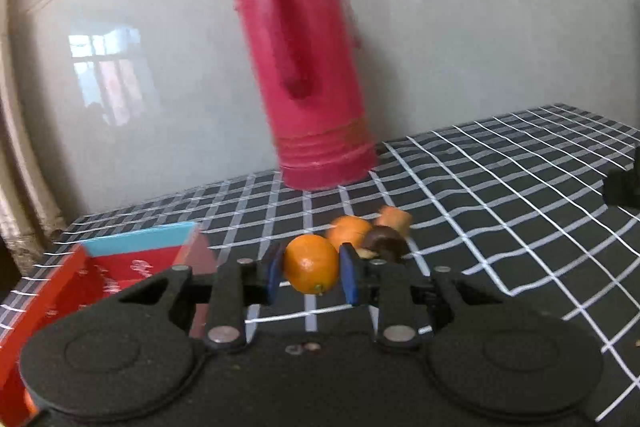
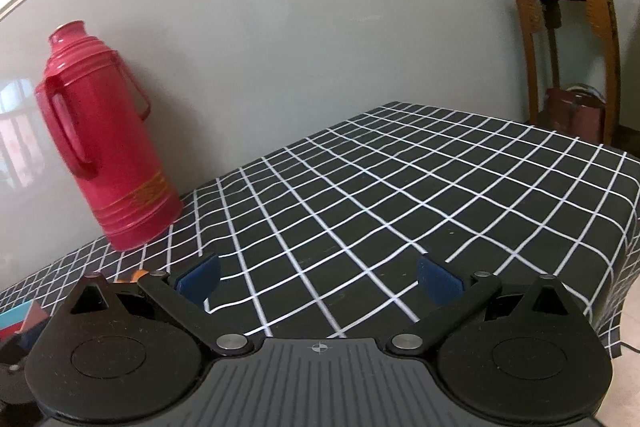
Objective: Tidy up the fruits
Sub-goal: 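Carry the small orange with the left gripper into the box and release, then reach the right gripper to the dark mangosteen and close on it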
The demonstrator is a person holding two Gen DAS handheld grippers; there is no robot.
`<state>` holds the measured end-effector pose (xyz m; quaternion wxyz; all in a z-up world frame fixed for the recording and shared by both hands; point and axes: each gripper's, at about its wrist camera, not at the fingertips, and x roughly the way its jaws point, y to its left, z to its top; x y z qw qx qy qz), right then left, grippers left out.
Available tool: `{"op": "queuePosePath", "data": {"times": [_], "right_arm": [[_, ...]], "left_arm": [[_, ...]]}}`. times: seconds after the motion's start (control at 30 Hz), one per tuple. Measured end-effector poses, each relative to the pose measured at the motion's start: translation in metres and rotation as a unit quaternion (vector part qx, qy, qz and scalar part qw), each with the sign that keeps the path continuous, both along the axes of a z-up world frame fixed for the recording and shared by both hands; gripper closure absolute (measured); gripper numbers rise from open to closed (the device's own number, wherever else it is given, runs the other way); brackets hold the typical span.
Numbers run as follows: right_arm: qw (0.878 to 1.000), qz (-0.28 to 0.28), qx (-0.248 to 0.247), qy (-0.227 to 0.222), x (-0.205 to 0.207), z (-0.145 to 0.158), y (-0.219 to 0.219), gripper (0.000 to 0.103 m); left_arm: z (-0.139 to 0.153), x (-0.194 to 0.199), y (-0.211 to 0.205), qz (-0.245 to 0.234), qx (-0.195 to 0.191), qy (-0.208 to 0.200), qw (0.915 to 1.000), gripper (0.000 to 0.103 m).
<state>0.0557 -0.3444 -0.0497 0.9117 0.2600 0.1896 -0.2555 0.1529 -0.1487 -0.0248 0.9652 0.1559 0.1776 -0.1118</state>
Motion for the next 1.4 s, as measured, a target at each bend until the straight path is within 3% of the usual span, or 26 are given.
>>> {"op": "queuePosePath", "data": {"times": [0.2,0.5,0.8,1.07,1.27,1.4], "right_arm": [[1.000,0.025,-0.001,-0.006,0.008,0.003,0.016,0.000],[0.997,0.075,-0.003,-0.015,0.026,0.014,0.053,0.000],[0.992,0.126,-0.003,-0.018,0.044,0.016,0.100,0.000],[0.986,0.162,-0.022,-0.019,0.053,0.019,0.132,0.000],[0.984,0.177,-0.030,-0.018,0.057,0.020,0.143,0.000],[0.983,0.180,-0.035,-0.016,0.057,0.019,0.143,0.000]], "left_arm": [[0.017,0.007,0.045,0.081,-0.028,-0.006,0.9963,0.082],[0.020,0.029,0.119,0.201,-0.050,0.047,0.9771,0.082],[0.017,0.031,0.170,0.249,-0.049,0.088,0.9632,0.081],[0.021,0.027,0.186,0.249,-0.053,0.096,0.9623,0.074],[0.027,0.024,0.194,0.237,-0.078,0.100,0.9632,0.055],[0.033,0.016,0.190,0.244,-0.069,0.075,0.9645,0.025]]}}
